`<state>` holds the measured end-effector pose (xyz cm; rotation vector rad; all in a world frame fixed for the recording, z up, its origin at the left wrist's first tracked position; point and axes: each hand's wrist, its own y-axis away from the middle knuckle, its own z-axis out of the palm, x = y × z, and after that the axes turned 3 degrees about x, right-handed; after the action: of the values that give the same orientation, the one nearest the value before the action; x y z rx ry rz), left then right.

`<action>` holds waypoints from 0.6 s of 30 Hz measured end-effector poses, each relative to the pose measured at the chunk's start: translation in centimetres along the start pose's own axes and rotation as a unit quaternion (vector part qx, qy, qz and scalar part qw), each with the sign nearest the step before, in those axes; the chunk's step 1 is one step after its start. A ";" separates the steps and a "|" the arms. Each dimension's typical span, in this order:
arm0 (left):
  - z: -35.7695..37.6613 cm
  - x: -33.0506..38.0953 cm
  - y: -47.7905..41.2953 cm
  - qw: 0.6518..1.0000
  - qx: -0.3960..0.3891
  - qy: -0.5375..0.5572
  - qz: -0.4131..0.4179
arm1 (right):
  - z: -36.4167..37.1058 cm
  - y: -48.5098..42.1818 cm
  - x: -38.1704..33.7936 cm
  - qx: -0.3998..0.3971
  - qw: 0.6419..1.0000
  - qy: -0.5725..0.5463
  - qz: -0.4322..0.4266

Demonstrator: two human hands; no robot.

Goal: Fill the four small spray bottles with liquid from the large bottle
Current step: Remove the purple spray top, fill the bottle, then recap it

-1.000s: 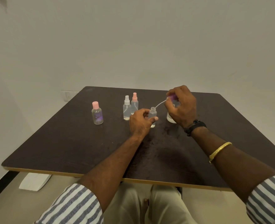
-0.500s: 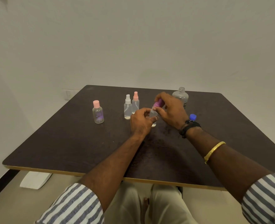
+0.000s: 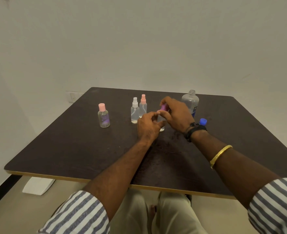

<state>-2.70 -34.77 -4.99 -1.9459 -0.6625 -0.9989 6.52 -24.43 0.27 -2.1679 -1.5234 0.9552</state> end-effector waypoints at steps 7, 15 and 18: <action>0.0 -0.1 -0.2 1.000 0.001 0.011 0.001 | 0.5 -0.1 -0.6 0.004 0.999 -0.040 0.032; -0.2 0.2 0.0 1.000 0.006 0.001 0.008 | 0.8 0.5 0.2 0.051 0.998 -0.022 0.026; -0.4 0.2 0.0 1.000 0.004 0.005 0.013 | 1.2 0.8 0.0 0.034 0.999 -0.029 0.024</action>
<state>-2.74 -35.03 -4.65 -1.9361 -0.6335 -0.9870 6.27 -24.84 -1.03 -2.1554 -1.4496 1.0794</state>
